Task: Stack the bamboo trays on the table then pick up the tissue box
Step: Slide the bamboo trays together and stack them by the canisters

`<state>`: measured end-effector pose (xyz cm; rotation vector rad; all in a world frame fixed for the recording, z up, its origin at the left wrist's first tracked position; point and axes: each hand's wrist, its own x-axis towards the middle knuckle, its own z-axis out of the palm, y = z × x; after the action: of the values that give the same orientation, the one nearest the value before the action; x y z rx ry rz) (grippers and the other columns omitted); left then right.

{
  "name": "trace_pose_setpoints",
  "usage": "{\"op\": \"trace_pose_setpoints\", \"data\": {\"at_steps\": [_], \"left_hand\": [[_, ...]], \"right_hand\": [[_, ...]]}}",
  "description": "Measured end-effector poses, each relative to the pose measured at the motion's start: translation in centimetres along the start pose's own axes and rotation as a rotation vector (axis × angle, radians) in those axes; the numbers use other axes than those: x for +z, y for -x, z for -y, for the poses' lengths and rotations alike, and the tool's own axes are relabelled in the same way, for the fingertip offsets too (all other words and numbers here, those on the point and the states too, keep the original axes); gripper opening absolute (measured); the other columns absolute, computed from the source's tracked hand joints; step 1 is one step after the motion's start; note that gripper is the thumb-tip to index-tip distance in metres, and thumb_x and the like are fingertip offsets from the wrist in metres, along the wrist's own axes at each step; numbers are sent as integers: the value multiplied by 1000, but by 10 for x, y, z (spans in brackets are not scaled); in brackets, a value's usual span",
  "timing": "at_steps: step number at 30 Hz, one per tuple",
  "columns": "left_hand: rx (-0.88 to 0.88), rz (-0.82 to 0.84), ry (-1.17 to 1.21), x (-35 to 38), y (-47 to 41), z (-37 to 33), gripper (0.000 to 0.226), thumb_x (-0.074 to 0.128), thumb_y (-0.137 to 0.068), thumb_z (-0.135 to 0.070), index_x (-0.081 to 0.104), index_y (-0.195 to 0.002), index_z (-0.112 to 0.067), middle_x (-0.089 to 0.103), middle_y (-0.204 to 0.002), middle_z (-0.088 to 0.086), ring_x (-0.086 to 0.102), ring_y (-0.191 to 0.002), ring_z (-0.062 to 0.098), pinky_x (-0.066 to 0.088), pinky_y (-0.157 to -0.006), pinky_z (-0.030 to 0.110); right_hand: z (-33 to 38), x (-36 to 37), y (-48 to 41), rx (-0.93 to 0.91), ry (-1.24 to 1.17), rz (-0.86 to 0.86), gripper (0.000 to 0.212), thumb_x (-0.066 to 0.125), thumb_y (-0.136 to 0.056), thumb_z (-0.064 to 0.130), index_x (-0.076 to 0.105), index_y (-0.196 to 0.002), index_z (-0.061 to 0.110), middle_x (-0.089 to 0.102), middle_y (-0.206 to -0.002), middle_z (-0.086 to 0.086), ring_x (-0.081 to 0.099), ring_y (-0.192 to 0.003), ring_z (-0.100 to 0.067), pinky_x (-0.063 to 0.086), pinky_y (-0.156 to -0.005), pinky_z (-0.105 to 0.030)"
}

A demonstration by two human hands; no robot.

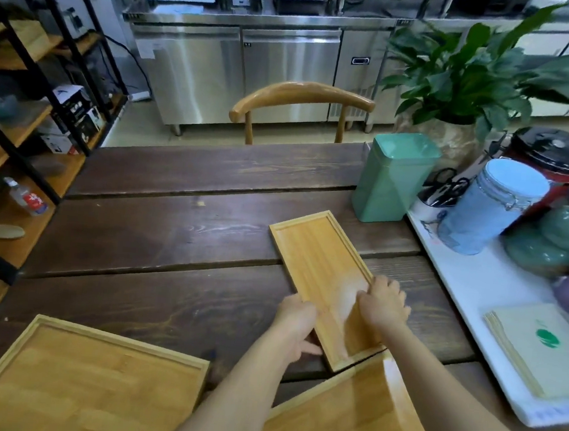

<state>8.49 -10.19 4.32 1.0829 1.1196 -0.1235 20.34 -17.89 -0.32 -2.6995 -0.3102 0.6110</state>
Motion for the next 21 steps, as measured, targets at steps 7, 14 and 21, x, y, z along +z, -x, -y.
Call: {"op": "trace_pose_setpoints", "data": {"at_steps": [7,14,21], "left_hand": [[-38,37,-13,46,1,13,47,44,-94,-5,47,-138,-19,53,-138,11,48,-126,38,46,-96,61],[-66,133,-18,82,5,21,51,47,-92,-6,44,-141,-19,46,-144,9,40,-130,32,43,-102,56],[-5,163,-60,104,8,22,44,47,-94,-7,49,-136,-21,55,-131,6,48,-102,20,46,-95,44]], "right_hand": [[-48,-11,7,47,-16,-95,43,46,-89,30,42,-126,8,39,-137,-18,33,-127,-36,28,-104,-48],[-95,-17,15,39,110,-294,38,50,-87,22,50,-116,-2,51,-123,-25,44,-114,-40,34,-94,-48],[-121,-25,14,-72,174,-383,32,47,-83,20,55,-106,-2,55,-114,-20,50,-105,-38,38,-88,-47]]}}
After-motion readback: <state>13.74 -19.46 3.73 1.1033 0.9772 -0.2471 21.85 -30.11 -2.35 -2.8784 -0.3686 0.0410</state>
